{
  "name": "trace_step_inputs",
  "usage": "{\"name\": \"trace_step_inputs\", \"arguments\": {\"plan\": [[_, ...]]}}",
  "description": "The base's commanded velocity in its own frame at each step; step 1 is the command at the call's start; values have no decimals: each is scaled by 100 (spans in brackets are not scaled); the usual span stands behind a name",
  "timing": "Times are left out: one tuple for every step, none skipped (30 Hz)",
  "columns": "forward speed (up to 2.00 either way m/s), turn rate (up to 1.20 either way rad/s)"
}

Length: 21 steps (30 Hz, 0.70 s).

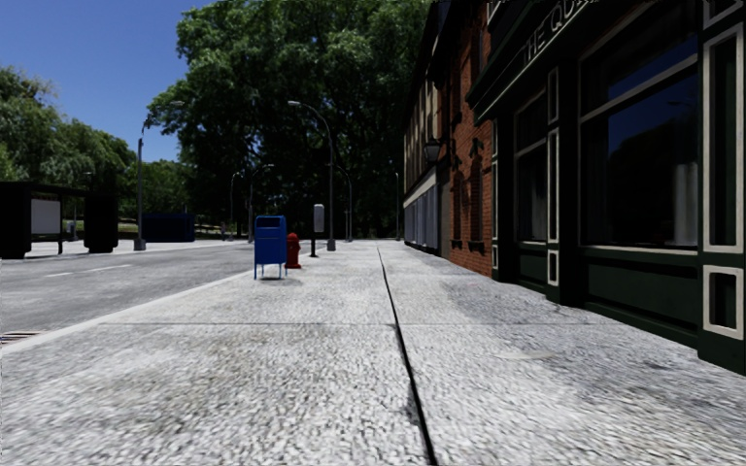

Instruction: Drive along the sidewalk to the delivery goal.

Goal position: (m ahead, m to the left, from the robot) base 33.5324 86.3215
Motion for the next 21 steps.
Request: {"name": "trace_step_inputs", "arguments": {"plan": [[200, -62], [200, -11], [200, -2], [200, 0], [200, 0], [200, 0], [200, 0], [200, 0], [200, 0], [200, 0], [200, 0], [200, 0], [200, 0], [200, 0], [200, 0], [200, 0], [200, 0], [200, 0], [200, 0], [200, 0], [200, 0]]}}
